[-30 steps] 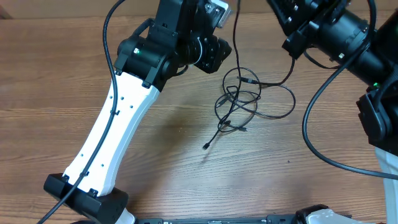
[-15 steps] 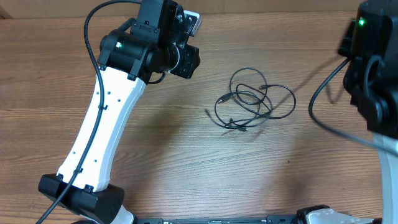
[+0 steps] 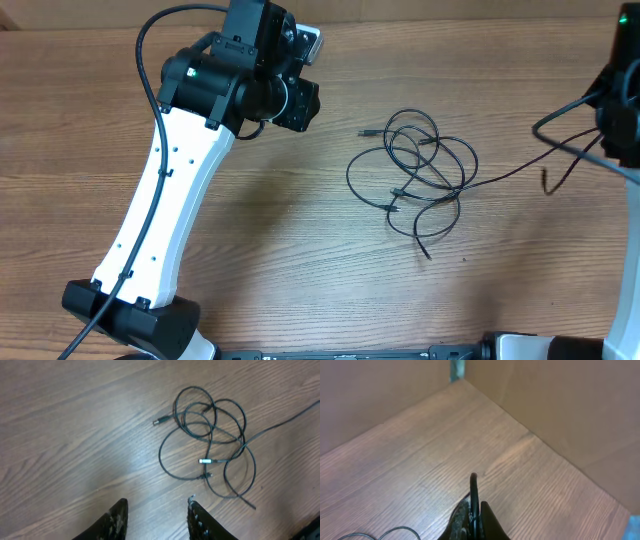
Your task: Untangle cables
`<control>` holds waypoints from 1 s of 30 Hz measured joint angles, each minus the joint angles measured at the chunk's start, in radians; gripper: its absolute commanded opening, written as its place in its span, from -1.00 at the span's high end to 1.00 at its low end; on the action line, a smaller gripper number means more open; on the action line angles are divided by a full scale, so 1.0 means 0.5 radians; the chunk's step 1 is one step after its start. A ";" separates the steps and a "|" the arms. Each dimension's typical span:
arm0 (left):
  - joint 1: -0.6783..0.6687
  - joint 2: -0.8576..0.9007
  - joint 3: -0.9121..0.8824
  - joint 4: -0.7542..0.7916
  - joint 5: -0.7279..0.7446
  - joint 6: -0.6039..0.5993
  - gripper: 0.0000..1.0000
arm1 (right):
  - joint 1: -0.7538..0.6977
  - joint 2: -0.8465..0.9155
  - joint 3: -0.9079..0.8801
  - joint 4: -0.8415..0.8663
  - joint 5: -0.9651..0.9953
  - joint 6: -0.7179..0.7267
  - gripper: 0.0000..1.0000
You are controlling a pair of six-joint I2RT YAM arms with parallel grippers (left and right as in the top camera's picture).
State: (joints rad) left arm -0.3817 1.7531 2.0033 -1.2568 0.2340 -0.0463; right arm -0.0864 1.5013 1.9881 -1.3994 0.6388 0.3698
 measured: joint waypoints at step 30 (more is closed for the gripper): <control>0.000 0.000 0.000 -0.040 0.000 0.000 0.23 | -0.449 0.105 -0.108 -0.273 -1.649 -0.265 -0.98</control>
State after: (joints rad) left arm -0.3817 1.7531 2.0033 -1.2766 0.2340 -0.0463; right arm -0.3111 1.5536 1.9339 -1.5360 -0.1856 0.2375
